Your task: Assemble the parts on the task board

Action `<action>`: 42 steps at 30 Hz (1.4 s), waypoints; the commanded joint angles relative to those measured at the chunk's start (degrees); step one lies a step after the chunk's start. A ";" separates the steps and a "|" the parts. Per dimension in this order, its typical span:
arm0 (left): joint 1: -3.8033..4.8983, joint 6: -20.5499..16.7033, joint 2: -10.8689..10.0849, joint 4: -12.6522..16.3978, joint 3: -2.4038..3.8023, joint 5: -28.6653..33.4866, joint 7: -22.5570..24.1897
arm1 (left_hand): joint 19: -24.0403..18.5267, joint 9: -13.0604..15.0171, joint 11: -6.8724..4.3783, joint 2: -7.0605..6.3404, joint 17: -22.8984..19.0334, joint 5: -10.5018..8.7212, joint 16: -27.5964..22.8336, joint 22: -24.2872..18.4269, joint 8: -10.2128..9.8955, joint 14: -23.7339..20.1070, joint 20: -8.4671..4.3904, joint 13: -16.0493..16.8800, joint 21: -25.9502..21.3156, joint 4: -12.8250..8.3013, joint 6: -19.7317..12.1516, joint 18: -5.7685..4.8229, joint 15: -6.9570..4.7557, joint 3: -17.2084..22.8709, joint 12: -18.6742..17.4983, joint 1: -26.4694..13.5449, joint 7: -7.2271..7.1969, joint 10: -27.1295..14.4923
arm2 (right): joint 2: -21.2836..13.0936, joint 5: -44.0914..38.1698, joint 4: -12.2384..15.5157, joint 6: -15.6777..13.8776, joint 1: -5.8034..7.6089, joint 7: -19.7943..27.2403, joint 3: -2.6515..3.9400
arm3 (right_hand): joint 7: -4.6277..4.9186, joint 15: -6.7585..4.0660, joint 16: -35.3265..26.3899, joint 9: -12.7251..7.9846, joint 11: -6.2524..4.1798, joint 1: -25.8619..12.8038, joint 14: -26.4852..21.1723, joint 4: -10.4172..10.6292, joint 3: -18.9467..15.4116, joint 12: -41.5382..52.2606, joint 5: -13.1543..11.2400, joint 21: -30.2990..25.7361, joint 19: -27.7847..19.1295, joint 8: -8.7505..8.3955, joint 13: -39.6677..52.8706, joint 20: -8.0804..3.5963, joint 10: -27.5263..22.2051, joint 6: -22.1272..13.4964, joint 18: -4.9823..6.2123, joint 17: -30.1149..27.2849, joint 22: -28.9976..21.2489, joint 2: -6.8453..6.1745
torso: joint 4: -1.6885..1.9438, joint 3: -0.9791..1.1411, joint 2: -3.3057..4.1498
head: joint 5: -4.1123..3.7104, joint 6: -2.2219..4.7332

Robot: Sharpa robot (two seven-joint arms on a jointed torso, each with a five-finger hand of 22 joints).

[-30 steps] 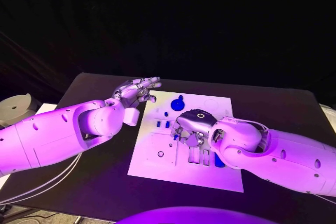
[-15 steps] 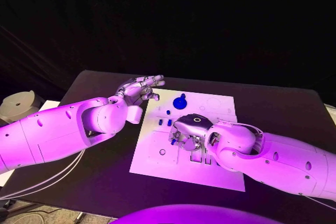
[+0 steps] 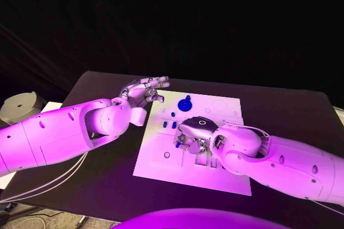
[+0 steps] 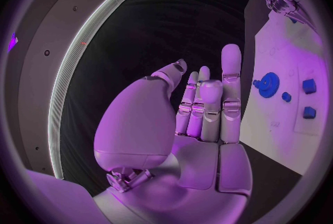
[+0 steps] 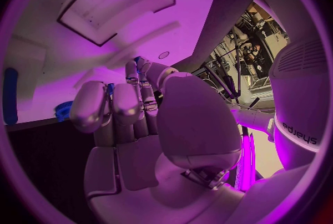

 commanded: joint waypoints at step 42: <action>0.03 1.21 -0.46 0.17 0.03 -0.69 -0.33 | -0.27 -0.08 0.18 -0.09 -0.36 0.21 0.14 -0.27 0.23 -0.31 -0.28 -0.12 -0.61 -0.29 0.02 0.59 0.04 -0.16 0.41 0.47 0.09 -0.52 | -8.14 2.20 5.14 -7.84 0.77 -1.45 0.64 | 2.75 2.50 -5.08 -1.61 2.73 -2.78 -1.43 0.90 -6.43 1.77 0.60 -5.78 -5.93 -0.07 0.04 2.47 -12.27 -8.35 1.12 -8.80 -8.25 -2.31 | -0.17 0.04 -0.05 | -0.69 0.27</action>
